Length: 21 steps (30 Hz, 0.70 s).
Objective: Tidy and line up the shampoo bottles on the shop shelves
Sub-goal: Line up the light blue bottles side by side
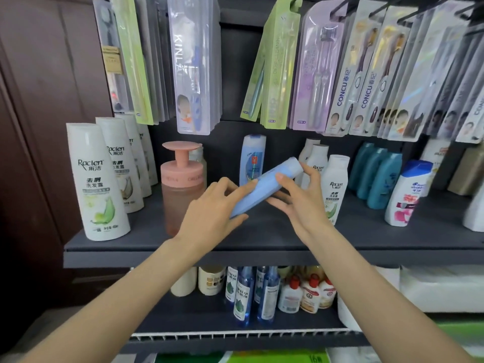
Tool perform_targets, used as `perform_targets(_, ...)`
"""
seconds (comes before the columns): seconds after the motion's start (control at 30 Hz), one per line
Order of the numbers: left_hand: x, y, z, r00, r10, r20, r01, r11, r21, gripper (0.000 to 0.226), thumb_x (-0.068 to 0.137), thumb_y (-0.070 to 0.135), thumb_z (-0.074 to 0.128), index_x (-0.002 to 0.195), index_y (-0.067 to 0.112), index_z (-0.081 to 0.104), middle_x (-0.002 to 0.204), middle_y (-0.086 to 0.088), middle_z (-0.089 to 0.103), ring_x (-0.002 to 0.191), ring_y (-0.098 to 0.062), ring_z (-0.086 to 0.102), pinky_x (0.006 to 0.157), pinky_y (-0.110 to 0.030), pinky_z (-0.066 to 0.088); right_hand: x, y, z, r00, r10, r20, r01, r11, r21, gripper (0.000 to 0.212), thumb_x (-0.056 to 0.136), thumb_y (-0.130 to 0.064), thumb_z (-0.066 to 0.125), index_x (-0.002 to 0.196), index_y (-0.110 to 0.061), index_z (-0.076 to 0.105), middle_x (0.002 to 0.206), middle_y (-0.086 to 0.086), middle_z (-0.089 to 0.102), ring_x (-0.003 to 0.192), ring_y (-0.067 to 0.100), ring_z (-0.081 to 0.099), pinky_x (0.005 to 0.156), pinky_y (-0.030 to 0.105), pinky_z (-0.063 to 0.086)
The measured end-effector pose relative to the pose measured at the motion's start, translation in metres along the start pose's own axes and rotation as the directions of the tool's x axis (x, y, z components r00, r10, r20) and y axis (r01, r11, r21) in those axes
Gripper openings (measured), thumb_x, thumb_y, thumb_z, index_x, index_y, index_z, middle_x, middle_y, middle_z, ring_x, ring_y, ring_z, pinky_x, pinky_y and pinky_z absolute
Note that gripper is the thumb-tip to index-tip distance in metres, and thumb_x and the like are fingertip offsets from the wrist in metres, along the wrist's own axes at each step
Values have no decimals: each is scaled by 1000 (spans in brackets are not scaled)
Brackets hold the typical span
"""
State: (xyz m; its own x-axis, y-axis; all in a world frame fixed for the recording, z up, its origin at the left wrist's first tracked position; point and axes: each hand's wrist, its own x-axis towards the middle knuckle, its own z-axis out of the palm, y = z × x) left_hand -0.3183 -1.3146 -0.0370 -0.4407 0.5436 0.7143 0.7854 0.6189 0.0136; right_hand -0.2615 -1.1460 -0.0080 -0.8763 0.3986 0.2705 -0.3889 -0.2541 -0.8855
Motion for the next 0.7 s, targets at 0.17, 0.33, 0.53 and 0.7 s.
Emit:
perform_targets(0.17, -12, -18, -10, 980, -9, 201, 70, 952, -298, 73, 84, 31, 66, 139, 50, 21, 123, 11, 43, 105, -7, 48, 85, -32, 49, -1, -3, -6, 999, -12, 42, 8, 996, 84, 40, 91, -2, 54, 118, -31, 45, 116, 12, 60, 100, 29, 66, 75, 37, 59)
perform_targets(0.33, -22, -21, -12, 992, 58, 114, -43, 990, -132, 77, 73, 33, 77, 136, 41, 35, 121, 0, 49, 105, -15, 52, 69, -35, 55, 1, -4, -14, 983, 43, 179, -68, 989, 135, 48, 90, 8, 46, 121, -27, 45, 116, 12, 61, 102, 30, 65, 79, 40, 57)
perform_targets(0.53, -30, -24, -8, 998, 6, 65, -1, 997, -80, 73, 73, 25, 78, 132, 40, 37, 120, -2, 51, 103, -21, 53, 59, -36, 55, 1, 5, -28, 971, 73, 228, -94, 992, 82, 48, 87, 10, 51, 123, -23, 46, 122, 13, 59, 111, 29, 61, 90, 40, 54)
perform_targets(0.7, -28, -24, -6, 994, -56, 91, 78, 963, -257, 69, 77, 23, 74, 135, 40, 42, 119, 10, 46, 105, -8, 47, 80, -25, 46, 1, 4, -30, 971, 31, 237, -42, 998, 41, 50, 85, 2, 58, 127, -24, 46, 124, 12, 58, 116, 28, 59, 94, 43, 51)
